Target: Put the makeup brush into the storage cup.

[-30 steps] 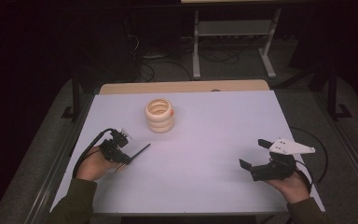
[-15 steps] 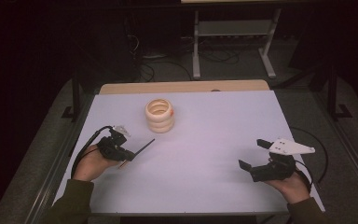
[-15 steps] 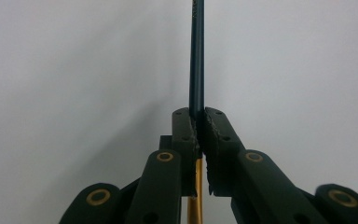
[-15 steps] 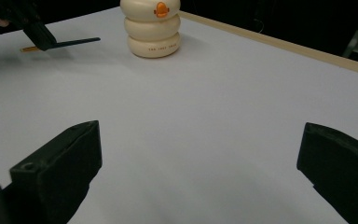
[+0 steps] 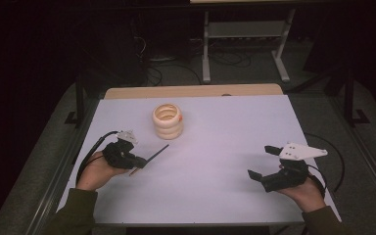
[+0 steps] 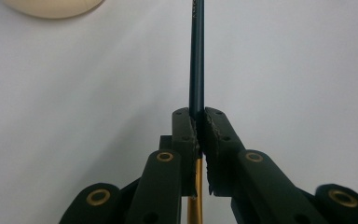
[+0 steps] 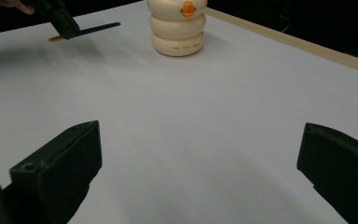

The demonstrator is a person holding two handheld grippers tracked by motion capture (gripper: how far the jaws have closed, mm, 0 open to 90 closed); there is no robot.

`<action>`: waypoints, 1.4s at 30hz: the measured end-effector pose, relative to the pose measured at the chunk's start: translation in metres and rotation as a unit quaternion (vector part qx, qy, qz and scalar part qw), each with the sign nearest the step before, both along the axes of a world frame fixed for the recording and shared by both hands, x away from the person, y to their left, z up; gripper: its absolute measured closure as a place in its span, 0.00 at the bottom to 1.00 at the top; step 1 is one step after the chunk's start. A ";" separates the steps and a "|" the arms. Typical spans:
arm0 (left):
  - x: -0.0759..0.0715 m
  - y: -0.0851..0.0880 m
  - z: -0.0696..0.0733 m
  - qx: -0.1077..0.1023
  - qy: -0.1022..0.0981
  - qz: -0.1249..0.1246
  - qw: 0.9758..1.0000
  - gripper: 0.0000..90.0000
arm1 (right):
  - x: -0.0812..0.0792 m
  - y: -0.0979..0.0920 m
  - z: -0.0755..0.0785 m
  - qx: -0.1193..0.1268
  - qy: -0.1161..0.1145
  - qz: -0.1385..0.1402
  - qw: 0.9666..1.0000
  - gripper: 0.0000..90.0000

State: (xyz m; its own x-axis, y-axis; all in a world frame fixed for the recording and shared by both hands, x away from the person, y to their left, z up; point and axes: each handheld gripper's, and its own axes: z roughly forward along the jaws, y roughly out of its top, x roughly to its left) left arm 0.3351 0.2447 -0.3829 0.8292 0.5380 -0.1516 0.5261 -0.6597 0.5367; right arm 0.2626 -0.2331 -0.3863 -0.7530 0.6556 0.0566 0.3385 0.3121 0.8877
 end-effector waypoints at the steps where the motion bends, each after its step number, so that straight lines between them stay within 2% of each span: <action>1: 0.000 0.000 0.001 0.003 -0.002 -0.008 1.000 0.93 | 0.001 0.001 0.001 0.000 0.001 0.002 1.000 0.00; 2: -0.001 -0.001 0.001 -0.004 -0.002 -0.006 1.000 0.93 | 0.002 0.002 0.001 0.000 -0.001 0.005 1.000 0.00; 3: 0.000 -0.001 0.002 -0.001 -0.004 -0.016 1.000 0.93 | 0.003 0.003 0.002 0.001 0.001 0.008 1.000 0.00; 4: -0.002 -0.002 0.001 -0.010 -0.004 -0.011 1.000 0.93 | 0.003 0.003 0.002 0.001 0.001 0.008 1.000 0.00; 7: -0.002 -0.004 0.003 -0.005 -0.011 -0.026 1.000 0.93 | 0.005 0.006 0.003 0.003 -0.002 0.014 1.000 0.00; 10: -0.004 -0.007 0.004 -0.016 -0.017 -0.025 0.999 0.93 | 0.008 0.009 0.004 0.005 -0.007 0.020 1.000 0.00; 11: -0.003 -0.007 0.005 -0.010 -0.018 -0.032 0.999 0.93 | 0.009 0.010 0.004 0.007 -0.006 0.022 1.000 0.00; 12: -0.005 -0.009 0.005 -0.019 -0.020 -0.026 0.999 0.93 | 0.010 0.012 0.005 0.009 -0.004 0.025 1.000 0.00; 20: -0.008 -0.016 0.007 -0.030 -0.028 -0.052 0.998 0.93 | 0.018 0.019 0.007 0.013 -0.005 0.051 0.999 0.04; 21: -0.008 -0.017 0.007 -0.026 -0.029 -0.054 0.998 0.93 | 0.018 0.020 0.007 0.013 -0.005 0.054 0.998 0.04; 31: -0.009 -0.028 0.013 -0.029 -0.043 -0.086 0.995 0.93 | 0.025 0.028 0.009 0.014 0.002 0.082 0.997 0.07; 32: -0.010 -0.030 0.013 -0.032 -0.038 -0.083 0.995 0.93 | 0.026 0.029 0.010 0.012 0.003 0.084 0.996 0.07; 42: -0.012 -0.041 0.014 -0.026 -0.046 -0.106 0.993 0.93 | 0.031 0.034 0.011 0.016 0.014 0.107 0.994 0.07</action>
